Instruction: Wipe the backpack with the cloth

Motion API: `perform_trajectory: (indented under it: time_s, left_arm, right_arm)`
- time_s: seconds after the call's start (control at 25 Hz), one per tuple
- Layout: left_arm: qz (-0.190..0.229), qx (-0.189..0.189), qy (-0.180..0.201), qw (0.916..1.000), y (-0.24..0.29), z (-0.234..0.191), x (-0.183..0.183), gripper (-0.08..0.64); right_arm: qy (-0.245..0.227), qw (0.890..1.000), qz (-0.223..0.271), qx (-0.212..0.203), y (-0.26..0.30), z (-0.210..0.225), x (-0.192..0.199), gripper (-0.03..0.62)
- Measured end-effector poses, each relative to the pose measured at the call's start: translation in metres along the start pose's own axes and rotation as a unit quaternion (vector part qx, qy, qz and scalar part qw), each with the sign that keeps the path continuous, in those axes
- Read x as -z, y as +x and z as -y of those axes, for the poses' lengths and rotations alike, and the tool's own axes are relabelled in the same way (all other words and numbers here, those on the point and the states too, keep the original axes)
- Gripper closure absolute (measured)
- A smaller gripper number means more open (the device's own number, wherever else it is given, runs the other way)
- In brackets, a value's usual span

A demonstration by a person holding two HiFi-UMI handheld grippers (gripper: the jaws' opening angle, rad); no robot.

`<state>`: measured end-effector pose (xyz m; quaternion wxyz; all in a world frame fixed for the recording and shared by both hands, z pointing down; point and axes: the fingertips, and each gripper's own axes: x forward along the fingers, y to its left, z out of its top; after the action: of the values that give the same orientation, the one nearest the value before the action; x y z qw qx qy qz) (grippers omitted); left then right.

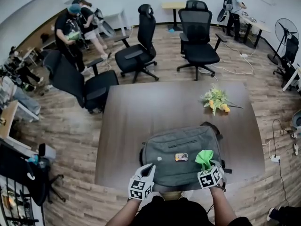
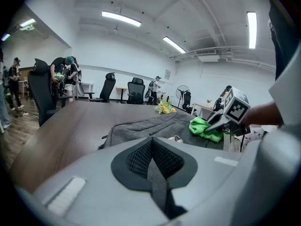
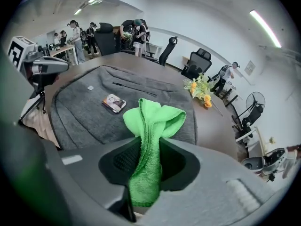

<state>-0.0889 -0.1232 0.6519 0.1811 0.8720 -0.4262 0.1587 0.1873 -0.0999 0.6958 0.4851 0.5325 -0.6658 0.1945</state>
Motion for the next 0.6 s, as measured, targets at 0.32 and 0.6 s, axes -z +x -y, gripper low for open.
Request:
perform_trajectory:
  time_s: [0.32, 0.6]
  left_arm:
    - [0.003, 0.001, 0.0, 1.0, 0.004, 0.006, -0.001, 0.545]
    - [0.0, -0.003, -0.003, 1.0, 0.002, 0.005, 0.001, 0.545]
  right_arm:
    - [0.001, 0.999, 0.001, 0.044, -0.011, 0.039, 0.007, 0.482]
    - [-0.003, 0.997, 0.005, 0.08, -0.023, 0.063, 0.014, 0.482]
